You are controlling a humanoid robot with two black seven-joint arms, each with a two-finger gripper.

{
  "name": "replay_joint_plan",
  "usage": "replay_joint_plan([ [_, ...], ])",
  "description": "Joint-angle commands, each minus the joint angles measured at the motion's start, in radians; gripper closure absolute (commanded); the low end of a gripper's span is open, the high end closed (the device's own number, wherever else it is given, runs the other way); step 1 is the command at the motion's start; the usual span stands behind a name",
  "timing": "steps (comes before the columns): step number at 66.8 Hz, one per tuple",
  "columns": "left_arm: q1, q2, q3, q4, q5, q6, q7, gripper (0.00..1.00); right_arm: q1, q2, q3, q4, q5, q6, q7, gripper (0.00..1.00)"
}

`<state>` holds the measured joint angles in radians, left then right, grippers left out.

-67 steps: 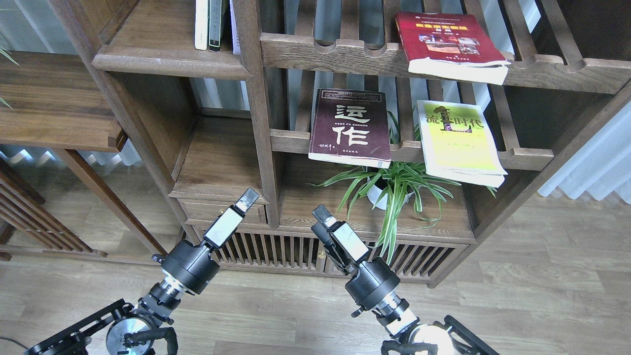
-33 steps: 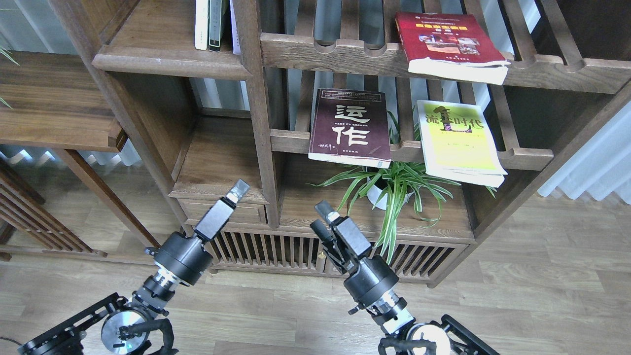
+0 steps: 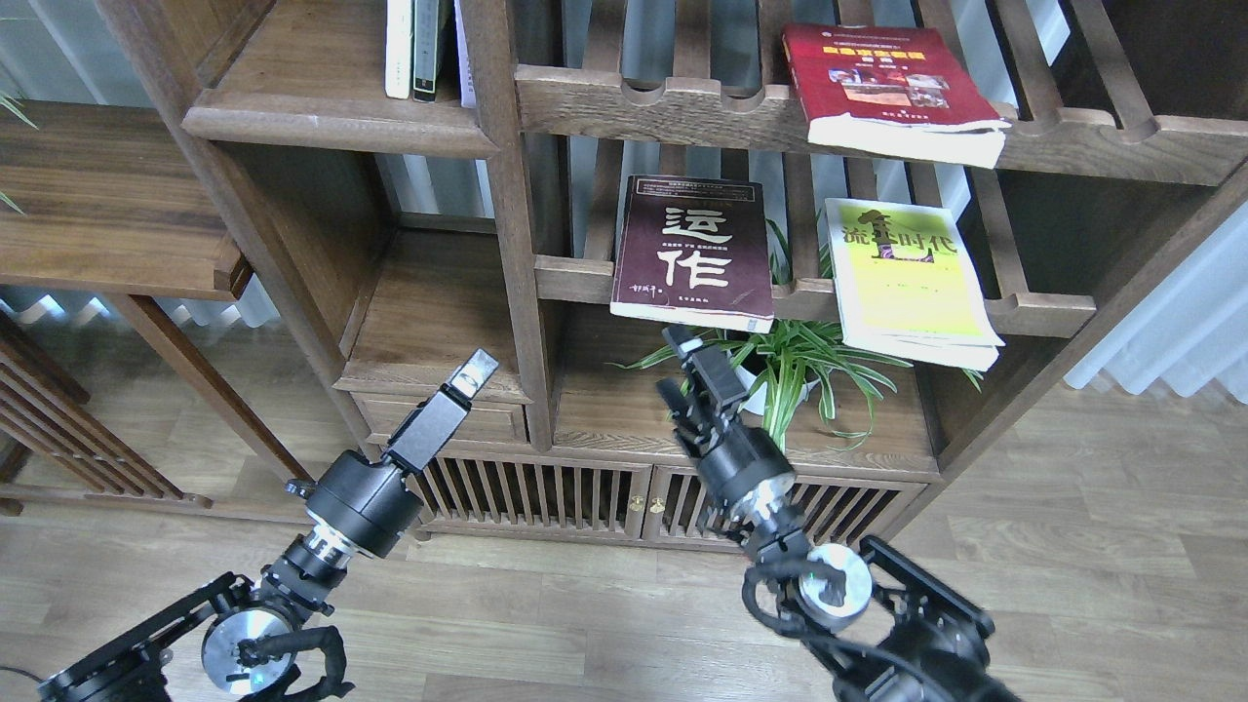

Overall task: Organize books on shelf
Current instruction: 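Push the right gripper against the dark red book's lower edge, tipping it outward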

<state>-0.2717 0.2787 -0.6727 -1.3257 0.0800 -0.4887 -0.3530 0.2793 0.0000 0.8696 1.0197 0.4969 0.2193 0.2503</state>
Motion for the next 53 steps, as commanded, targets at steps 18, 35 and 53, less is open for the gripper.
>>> replay_joint_plan([
  [18, 0.026, -0.003, -0.005, 0.002, 0.001, 0.000, -0.008, 0.00, 0.093, 0.000, -0.001, -0.090, 0.144, -0.110, 0.017, 0.01],
  [35, 0.039, -0.018, -0.005, 0.011, 0.001, 0.000, -0.008, 0.00, 0.184, 0.000, -0.001, -0.138, 0.207, -0.178, 0.015, 0.01],
  [53, 0.039, -0.046, -0.007, 0.028, 0.001, 0.000, -0.011, 0.00, 0.262, 0.000, -0.001, -0.168, 0.264, -0.227, 0.007, 0.01],
])
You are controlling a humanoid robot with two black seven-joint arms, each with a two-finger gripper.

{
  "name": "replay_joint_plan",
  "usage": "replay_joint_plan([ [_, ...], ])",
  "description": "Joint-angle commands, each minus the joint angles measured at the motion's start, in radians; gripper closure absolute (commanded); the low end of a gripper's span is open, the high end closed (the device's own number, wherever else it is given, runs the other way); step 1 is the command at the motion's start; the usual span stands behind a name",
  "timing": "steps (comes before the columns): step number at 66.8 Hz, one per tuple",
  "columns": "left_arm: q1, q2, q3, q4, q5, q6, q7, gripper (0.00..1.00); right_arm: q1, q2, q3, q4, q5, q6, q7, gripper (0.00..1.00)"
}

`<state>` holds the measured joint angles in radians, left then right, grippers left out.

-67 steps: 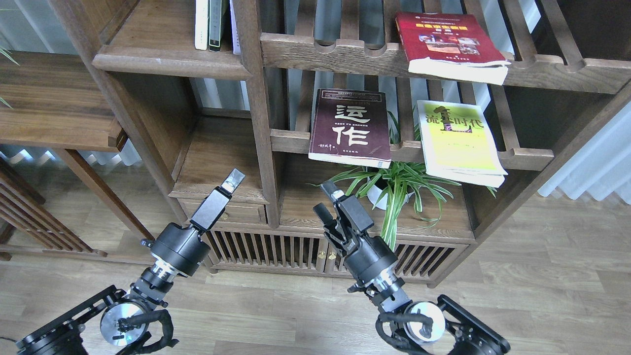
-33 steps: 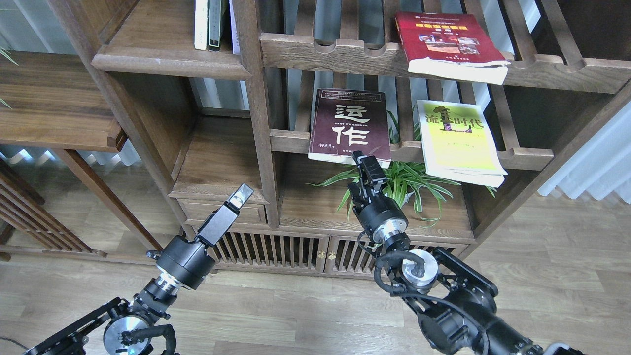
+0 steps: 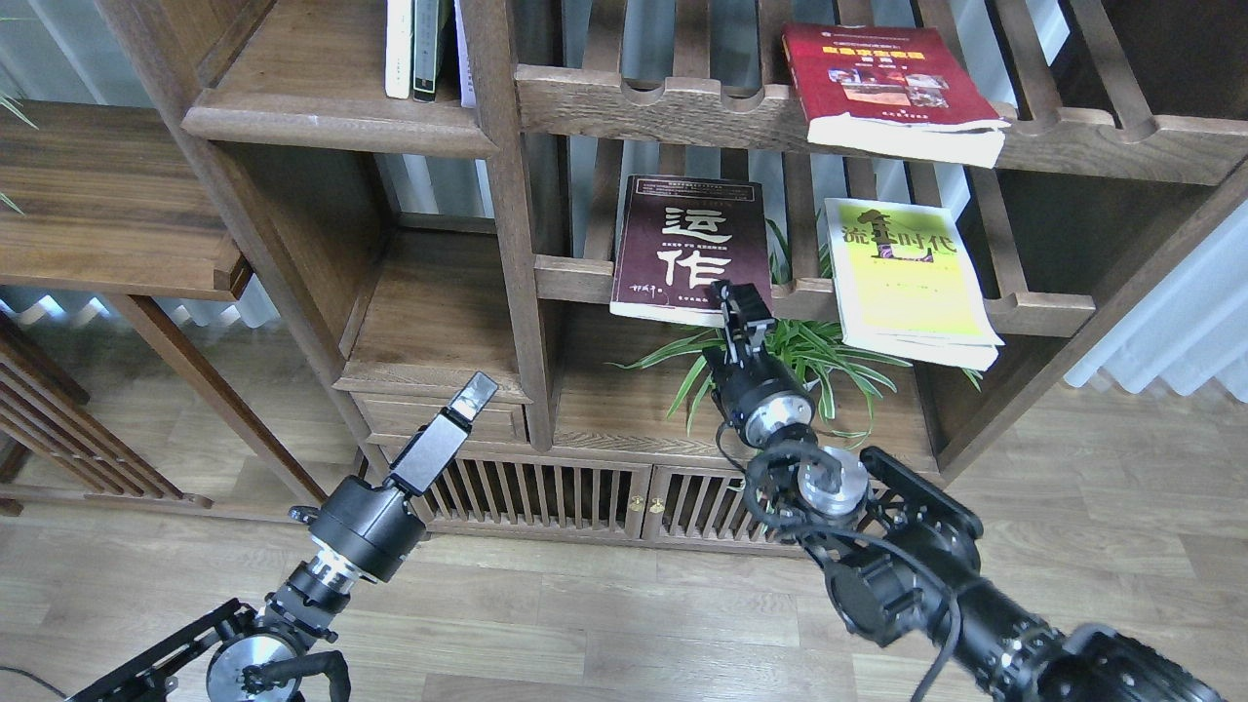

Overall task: Organize books on shelf
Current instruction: 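Push the right gripper against the dark red book's lower edge, tipping it outward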

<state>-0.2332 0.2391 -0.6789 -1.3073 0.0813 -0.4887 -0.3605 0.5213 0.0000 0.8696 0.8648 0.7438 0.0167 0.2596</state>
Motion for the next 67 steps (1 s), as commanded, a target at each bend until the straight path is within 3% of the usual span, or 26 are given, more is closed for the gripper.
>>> replay_joint_plan([
  [1, 0.000, -0.006, -0.001, 0.010, 0.000, 0.000, -0.003, 0.00, 0.022, 0.000, -0.001, -0.013, 0.017, -0.026, -0.002, 0.01],
  [31, 0.008, -0.014, -0.004, 0.023, 0.000, 0.000, -0.009, 0.00, 0.025, 0.000, -0.003, -0.033, 0.029, -0.087, -0.008, 0.03],
  [43, 0.008, -0.017, -0.004, 0.025, 0.000, 0.000, -0.008, 0.00, 0.031, 0.000, -0.004, -0.035, 0.029, -0.087, -0.017, 0.12],
  [51, 0.008, -0.015, -0.005, 0.025, 0.000, 0.000, -0.006, 0.00, 0.034, 0.000, -0.003, -0.035, 0.032, -0.087, -0.022, 0.26],
  [54, 0.009, -0.015, -0.005, 0.026, 0.000, 0.000, -0.006, 0.00, 0.034, 0.000, -0.001, -0.027, 0.039, -0.086, -0.022, 0.41],
  [57, 0.011, -0.015, -0.005, 0.026, 0.000, 0.000, -0.006, 0.00, 0.034, 0.000, 0.008, -0.024, 0.045, -0.075, -0.023, 0.63],
  [60, 0.014, -0.014, -0.005, 0.026, 0.000, 0.000, -0.006, 0.00, 0.034, 0.000, 0.009, -0.024, 0.048, -0.066, -0.025, 0.74],
  [67, 0.020, -0.011, -0.005, 0.026, -0.002, 0.000, -0.008, 0.00, 0.035, 0.000, 0.008, -0.016, 0.048, -0.057, -0.043, 0.80],
])
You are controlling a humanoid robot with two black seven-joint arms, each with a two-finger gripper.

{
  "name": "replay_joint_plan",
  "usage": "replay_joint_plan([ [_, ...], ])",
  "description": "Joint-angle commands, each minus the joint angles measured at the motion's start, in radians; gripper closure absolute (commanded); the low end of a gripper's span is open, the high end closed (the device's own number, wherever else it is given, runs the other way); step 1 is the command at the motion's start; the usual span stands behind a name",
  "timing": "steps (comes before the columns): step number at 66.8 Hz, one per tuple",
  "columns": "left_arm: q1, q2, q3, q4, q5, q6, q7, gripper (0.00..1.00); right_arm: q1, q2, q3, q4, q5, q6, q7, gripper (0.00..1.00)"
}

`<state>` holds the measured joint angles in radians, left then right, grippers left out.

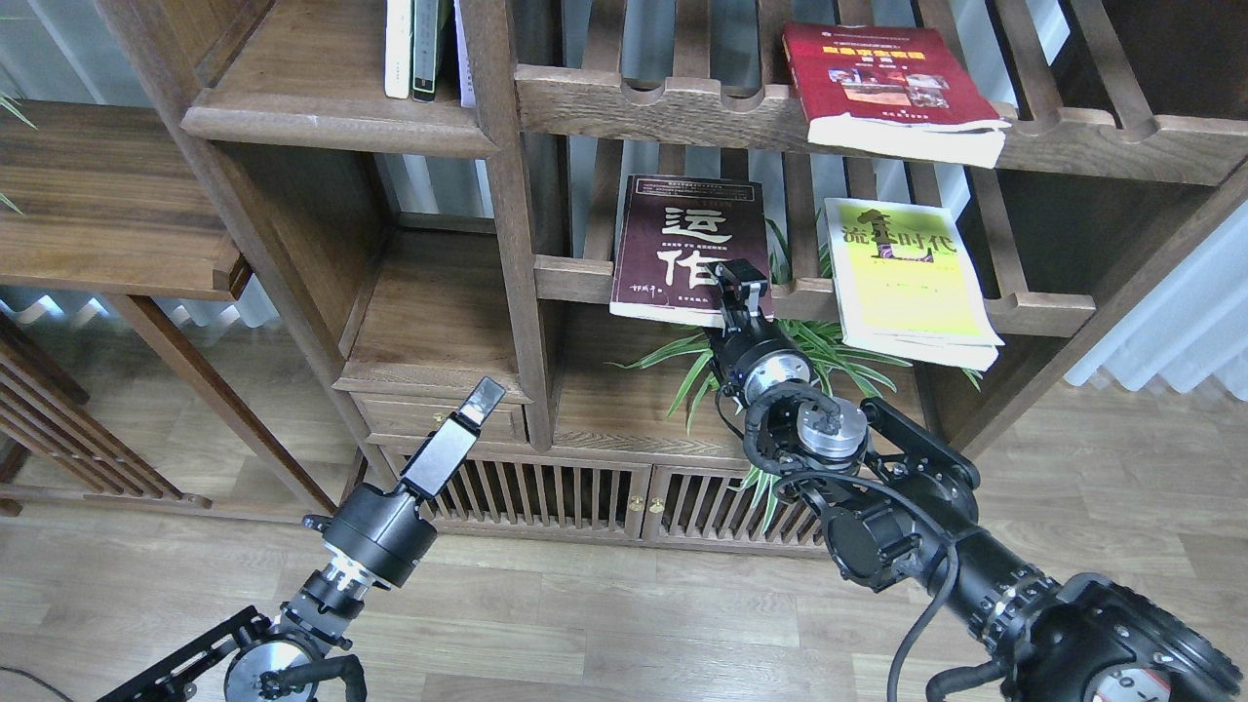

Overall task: Organize books on shelf
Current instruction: 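Push the right gripper against the dark red book's lower edge, tipping it outward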

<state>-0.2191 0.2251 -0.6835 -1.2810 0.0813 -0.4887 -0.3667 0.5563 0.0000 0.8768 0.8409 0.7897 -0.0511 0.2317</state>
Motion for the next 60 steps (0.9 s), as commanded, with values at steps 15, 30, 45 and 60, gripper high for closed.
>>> replay_joint_plan([
  [15, 0.030, 0.002, -0.002, 0.002, 0.000, 0.000, 0.000, 0.00, 0.001, 0.000, 0.002, 0.018, 0.000, 0.037, -0.020, 0.90],
  [30, 0.030, -0.001, -0.039, 0.006, -0.005, 0.000, 0.002, 0.00, -0.036, 0.000, -0.012, 0.113, -0.012, 0.106, -0.022, 0.96],
  [45, 0.030, 0.014, -0.065, -0.001, -0.012, 0.000, 0.000, 0.00, -0.119, 0.000, -0.013, 0.274, -0.049, 0.163, -0.080, 0.96],
  [60, 0.041, 0.017, -0.094, -0.029, -0.104, 0.000, -0.002, 0.00, -0.237, 0.000, -0.009, 0.294, -0.108, 0.426, -0.261, 0.96],
])
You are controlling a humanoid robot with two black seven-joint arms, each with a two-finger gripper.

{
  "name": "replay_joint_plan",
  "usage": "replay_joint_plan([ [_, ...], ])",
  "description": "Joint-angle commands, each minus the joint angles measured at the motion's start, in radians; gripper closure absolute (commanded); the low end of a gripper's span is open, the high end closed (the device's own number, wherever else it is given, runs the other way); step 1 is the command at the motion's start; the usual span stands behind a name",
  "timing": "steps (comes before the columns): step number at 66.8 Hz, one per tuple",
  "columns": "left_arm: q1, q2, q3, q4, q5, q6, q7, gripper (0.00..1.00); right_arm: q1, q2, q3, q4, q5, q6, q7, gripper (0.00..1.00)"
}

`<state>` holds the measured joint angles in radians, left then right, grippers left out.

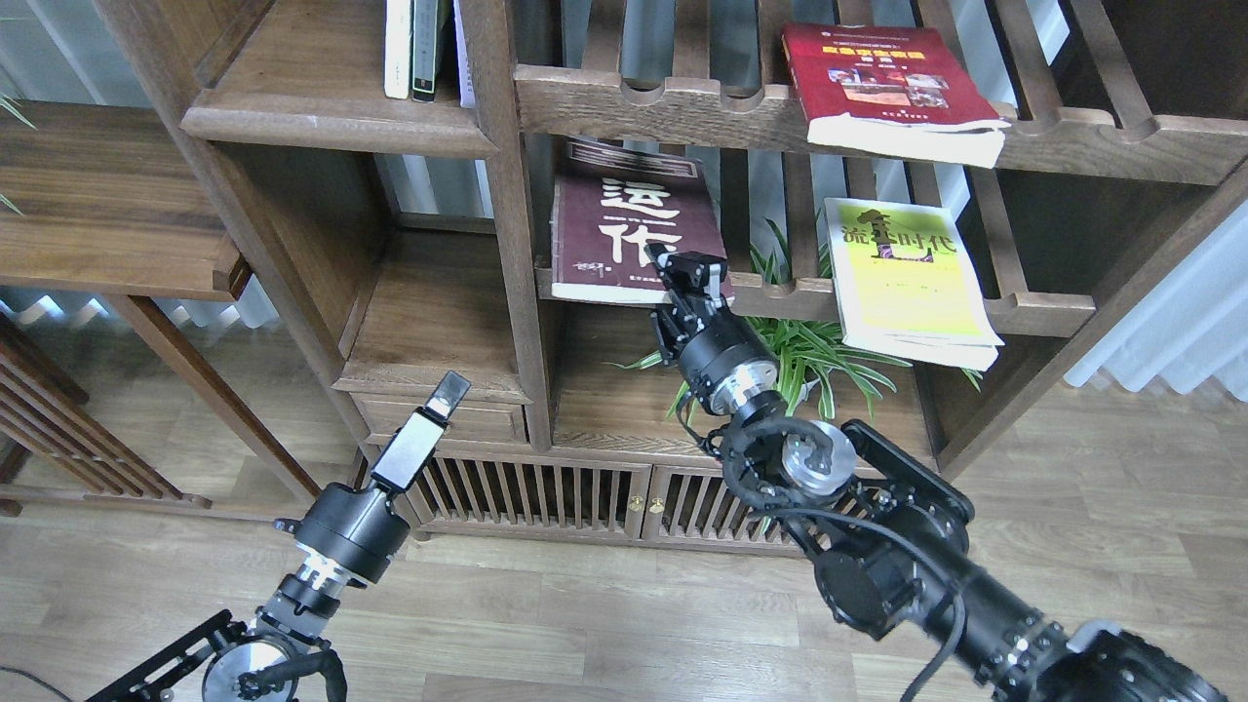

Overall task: Organize books on shelf
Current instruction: 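Push the right gripper against the dark red book's lower edge, tipping it outward, then pull the dark red book off the shelf and grip it with both grippers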

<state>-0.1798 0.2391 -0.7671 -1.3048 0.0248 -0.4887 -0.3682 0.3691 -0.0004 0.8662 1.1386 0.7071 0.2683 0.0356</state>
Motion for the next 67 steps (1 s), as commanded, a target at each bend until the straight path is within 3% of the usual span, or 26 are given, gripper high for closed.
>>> replay_joint_plan([
  [1, 0.002, 0.005, -0.012, -0.005, -0.048, 0.000, 0.000, 0.00, -0.055, -0.003, 0.002, -0.003, -0.029, 0.114, -0.068, 0.96],
  [15, 0.013, 0.032, -0.021, -0.004, -0.051, 0.000, 0.002, 0.00, -0.130, -0.078, 0.010, -0.002, -0.034, 0.220, -0.075, 0.95],
  [38, 0.014, 0.040, -0.021, -0.005, -0.056, 0.000, 0.003, 0.01, -0.229, -0.136, -0.007, 0.021, -0.046, 0.220, -0.085, 0.95],
  [48, 0.006, 0.077, -0.018, -0.007, -0.118, 0.000, 0.011, 0.01, -0.303, -0.162, 0.002, 0.082, -0.055, 0.220, -0.109, 0.96],
  [58, -0.040, 0.155, -0.011, -0.007, -0.249, 0.000, 0.014, 0.03, -0.378, -0.188, -0.006, 0.184, -0.055, 0.220, -0.174, 0.96],
  [67, -0.076, 0.181, -0.011, -0.007, -0.286, 0.000, 0.014, 0.06, -0.398, -0.187, -0.009, 0.194, -0.058, 0.220, -0.183, 0.96],
])
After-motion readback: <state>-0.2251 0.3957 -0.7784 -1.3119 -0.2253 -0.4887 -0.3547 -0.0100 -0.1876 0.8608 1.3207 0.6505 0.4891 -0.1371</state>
